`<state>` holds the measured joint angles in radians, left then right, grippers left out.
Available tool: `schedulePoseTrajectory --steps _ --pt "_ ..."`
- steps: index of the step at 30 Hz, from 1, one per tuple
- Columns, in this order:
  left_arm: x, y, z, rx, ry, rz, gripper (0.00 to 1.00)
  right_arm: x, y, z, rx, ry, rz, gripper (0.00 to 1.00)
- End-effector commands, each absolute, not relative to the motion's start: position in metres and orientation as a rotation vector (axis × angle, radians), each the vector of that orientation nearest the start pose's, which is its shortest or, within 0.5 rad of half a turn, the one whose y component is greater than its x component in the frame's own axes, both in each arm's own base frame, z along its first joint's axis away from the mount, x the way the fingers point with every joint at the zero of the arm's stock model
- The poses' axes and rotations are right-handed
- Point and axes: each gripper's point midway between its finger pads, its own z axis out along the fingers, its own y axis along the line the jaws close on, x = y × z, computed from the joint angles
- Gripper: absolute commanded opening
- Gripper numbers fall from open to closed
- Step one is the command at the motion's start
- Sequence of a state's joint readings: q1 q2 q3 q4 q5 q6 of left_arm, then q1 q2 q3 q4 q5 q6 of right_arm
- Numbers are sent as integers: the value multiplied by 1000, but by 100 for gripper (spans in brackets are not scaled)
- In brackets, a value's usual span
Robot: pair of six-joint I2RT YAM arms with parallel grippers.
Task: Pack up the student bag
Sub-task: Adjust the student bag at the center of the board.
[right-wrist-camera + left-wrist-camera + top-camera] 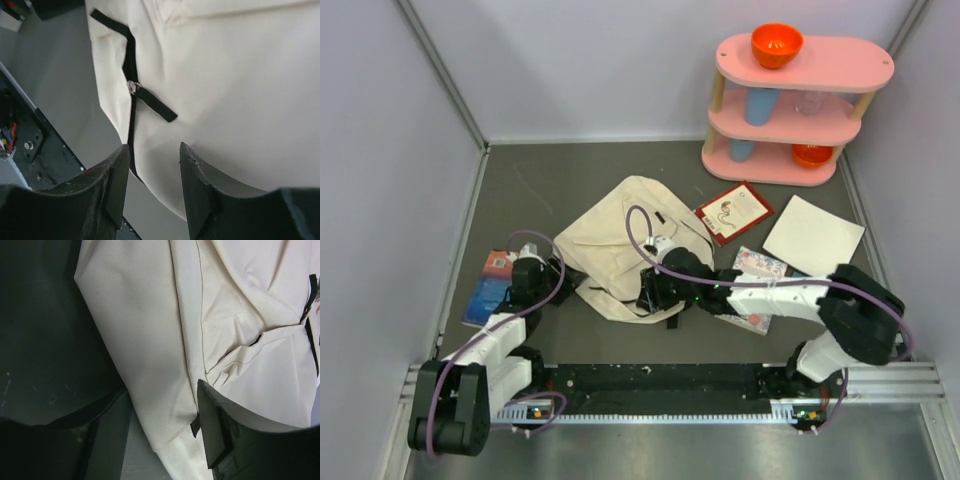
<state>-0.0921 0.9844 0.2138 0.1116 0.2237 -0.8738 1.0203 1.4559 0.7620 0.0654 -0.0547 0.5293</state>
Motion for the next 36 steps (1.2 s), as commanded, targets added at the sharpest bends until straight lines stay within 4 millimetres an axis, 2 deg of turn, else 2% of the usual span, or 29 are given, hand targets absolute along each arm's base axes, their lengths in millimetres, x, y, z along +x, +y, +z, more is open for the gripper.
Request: schedulePoseTrajectory --steps 1,3,4,5,7,8,12,16,18,19,21,24,25,28,32,35,36 --pt "235 -95 17 -807 2264 -756 57 158 390 83 -665 2265 1073 40" --pt "234 -95 17 -813 2260 -755 56 132 394 61 -714 2307 1092 34" --pt "235 -95 17 -813 2259 -756 56 124 399 59 -733 2292 1112 33" --pt "234 -95 17 -813 2261 -757 56 110 399 45 -763 2326 1096 33" --pt "233 -96 15 -810 2267 -762 58 103 397 28 -764 2367 1029 33" --pt "233 -97 15 -805 2272 -771 59 101 393 9 -761 2416 977 32" --pt "231 -102 16 -774 2290 -798 71 99 388 -16 -669 2504 942 27" --pt "226 -110 27 -737 2272 -868 79 105 385 -21 -646 2537 857 23" --pt "220 -113 27 -753 2269 -903 80 107 384 -21 -635 2538 843 23" --pt "220 -115 34 -754 2237 -935 80 108 383 -23 -626 2544 834 23" --pt "212 -119 31 -760 2232 -966 81 112 380 -25 -604 2546 799 22" --pt "203 -120 25 -795 2232 -954 83 111 379 -25 -611 2522 822 22" --pt "202 -121 25 -815 2227 -968 83 114 389 -16 -597 2463 893 22" --pt "202 -126 24 -790 2241 -944 83 115 386 -13 -573 2443 918 21" --pt "201 -138 22 -747 2285 -917 81 115 388 -12 -576 2437 929 20" --pt "194 -149 10 -740 2335 -925 72 113 389 -12 -576 2431 950 19" --pt "197 -153 13 -737 2319 -948 67 113 389 -11 -575 2428 952 19"
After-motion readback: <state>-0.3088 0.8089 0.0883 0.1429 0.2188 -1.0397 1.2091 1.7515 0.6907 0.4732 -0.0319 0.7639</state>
